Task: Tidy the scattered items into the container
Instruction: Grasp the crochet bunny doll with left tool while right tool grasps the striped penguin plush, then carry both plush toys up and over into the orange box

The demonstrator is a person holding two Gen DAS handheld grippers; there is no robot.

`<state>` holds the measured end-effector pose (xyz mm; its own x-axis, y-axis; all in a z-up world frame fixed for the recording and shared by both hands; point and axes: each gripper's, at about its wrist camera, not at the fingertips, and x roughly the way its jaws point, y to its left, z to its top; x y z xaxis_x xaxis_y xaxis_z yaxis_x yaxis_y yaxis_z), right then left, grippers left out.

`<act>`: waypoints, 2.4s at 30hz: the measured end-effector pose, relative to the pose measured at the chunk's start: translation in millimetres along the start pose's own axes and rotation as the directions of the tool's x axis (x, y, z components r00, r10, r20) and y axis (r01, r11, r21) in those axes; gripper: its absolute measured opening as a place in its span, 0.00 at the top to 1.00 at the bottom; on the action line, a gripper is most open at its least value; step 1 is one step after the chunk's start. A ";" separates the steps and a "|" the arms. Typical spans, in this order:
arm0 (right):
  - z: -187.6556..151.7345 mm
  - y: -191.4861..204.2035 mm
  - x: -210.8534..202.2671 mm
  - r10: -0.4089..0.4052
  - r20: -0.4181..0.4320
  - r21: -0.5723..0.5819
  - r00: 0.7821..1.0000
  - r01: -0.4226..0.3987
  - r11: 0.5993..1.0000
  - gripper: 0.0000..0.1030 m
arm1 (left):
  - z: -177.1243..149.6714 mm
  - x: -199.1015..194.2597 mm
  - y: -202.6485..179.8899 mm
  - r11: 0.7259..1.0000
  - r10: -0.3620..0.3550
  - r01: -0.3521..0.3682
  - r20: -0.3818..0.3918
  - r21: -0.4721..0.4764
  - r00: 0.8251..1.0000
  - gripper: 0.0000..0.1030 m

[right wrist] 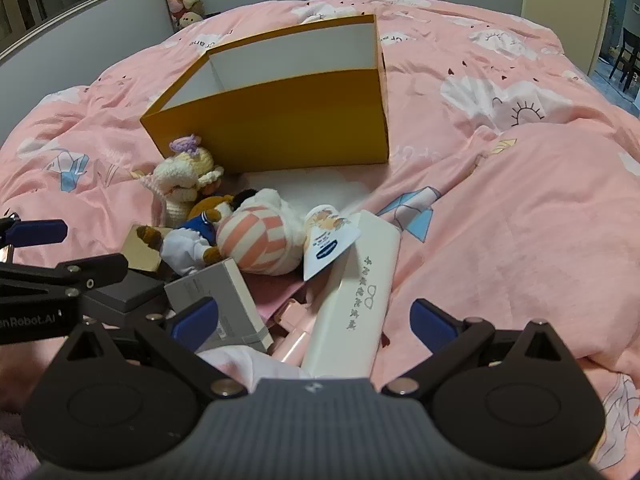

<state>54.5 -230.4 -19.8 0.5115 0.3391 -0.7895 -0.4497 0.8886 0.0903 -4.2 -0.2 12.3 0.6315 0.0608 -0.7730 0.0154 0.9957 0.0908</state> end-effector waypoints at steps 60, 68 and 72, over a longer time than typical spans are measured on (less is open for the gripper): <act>95.2 38.4 144.3 0.159 -0.214 -0.130 0.964 -0.189 0.973 0.32 | 69.4 143.0 72.8 0.985 -0.109 0.088 -0.138 -0.150 0.984 0.37; 129.2 35.5 82.2 0.215 -0.042 -0.166 0.976 -0.219 0.962 0.32 | 93.2 92.1 76.9 0.977 -0.156 0.145 -0.060 -0.157 0.986 0.38; 154.1 38.1 58.8 0.261 0.046 -0.175 0.964 -0.250 0.952 0.32 | 113.1 69.8 82.5 0.976 -0.166 0.163 -0.013 -0.142 0.986 0.38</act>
<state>180.3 -129.0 30.7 0.4097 0.5733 -0.7095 -0.6840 0.7077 0.1769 128.8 78.3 36.9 0.6099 -0.1049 -0.7855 0.0074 0.9919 -0.1267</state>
